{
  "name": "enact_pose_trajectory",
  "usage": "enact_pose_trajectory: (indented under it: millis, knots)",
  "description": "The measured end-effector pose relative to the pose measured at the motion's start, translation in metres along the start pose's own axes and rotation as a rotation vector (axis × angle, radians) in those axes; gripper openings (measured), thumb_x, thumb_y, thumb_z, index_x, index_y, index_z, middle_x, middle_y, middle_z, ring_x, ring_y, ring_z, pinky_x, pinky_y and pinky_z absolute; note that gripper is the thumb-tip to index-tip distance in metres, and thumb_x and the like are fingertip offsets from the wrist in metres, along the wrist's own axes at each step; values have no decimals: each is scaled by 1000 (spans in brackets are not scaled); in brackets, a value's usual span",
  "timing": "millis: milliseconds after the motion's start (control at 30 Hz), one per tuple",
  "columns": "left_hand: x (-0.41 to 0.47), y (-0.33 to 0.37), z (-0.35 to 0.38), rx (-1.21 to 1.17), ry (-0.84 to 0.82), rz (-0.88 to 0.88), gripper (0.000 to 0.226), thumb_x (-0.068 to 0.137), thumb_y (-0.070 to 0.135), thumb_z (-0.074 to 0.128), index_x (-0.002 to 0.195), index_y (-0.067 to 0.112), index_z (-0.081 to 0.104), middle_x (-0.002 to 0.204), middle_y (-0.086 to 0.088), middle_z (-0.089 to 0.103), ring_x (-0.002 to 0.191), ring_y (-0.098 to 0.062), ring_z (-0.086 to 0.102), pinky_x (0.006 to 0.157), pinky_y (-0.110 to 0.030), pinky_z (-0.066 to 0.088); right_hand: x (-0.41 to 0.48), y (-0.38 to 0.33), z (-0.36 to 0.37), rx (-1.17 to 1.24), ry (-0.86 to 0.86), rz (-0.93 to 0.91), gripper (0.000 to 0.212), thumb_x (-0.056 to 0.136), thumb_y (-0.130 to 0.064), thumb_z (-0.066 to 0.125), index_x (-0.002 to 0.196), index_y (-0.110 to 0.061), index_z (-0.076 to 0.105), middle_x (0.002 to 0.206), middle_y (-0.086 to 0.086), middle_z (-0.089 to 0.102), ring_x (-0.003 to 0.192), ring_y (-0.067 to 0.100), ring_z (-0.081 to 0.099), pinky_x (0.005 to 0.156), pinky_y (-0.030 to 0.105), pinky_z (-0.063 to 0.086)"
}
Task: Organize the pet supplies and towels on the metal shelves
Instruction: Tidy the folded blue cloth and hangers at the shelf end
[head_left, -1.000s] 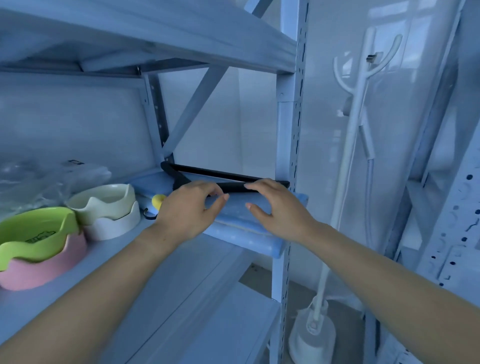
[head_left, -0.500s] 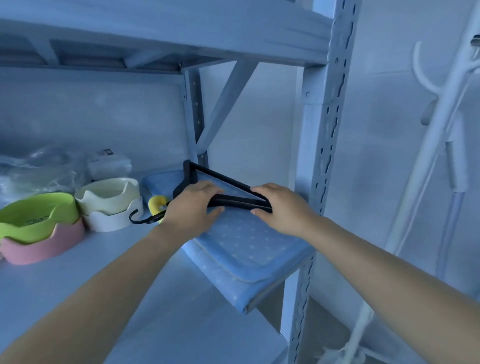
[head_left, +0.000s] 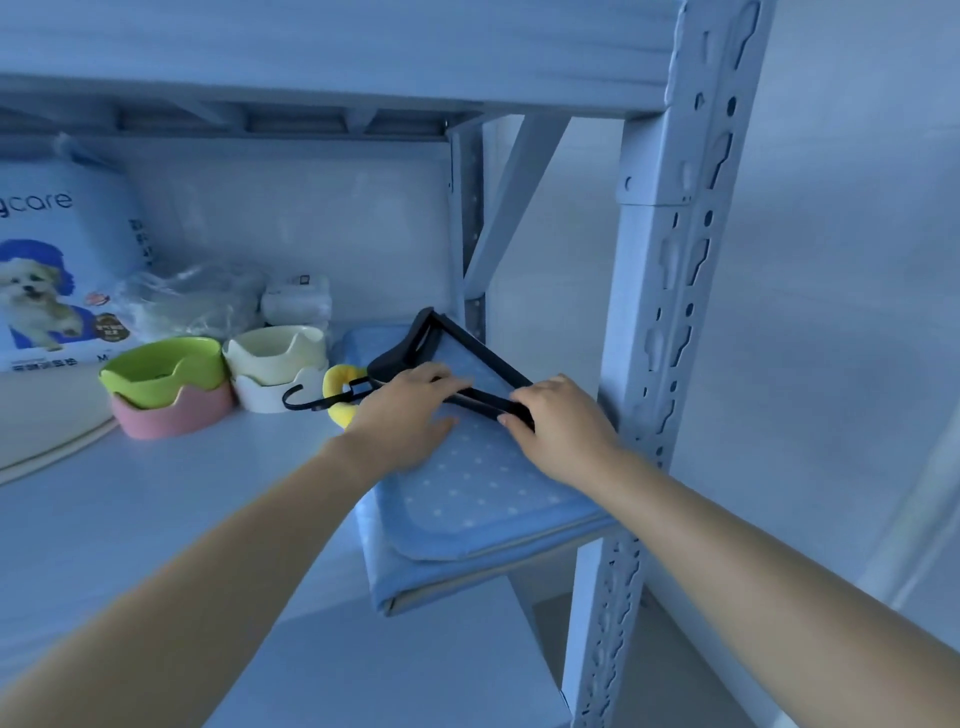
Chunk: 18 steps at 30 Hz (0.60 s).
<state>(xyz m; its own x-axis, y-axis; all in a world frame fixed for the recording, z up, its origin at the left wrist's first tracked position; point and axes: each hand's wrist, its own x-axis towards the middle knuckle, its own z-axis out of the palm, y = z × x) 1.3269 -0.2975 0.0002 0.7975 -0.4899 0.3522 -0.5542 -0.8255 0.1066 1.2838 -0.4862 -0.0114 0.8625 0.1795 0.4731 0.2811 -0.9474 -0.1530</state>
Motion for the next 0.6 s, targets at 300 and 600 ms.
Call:
enact_pose_trajectory:
  millis: [300,600]
  knots:
    - [-36,3,0,-28,4,-223,50,89,42,52,137,29,41,145,8,32,131,-16,35,102,-36,40,-1,-2,-3,-66,-93,-33,30,96,-34,45,99,-7,57,92,7,59,108,21,41,79,29,42]
    - [-43,11,10,-54,-70,-280,44,96,41,41,137,24,44,145,7,38,134,-13,33,105,-26,28,-5,-7,-1,-94,-50,-54,25,98,-31,44,96,-8,55,84,3,50,109,20,41,77,27,41]
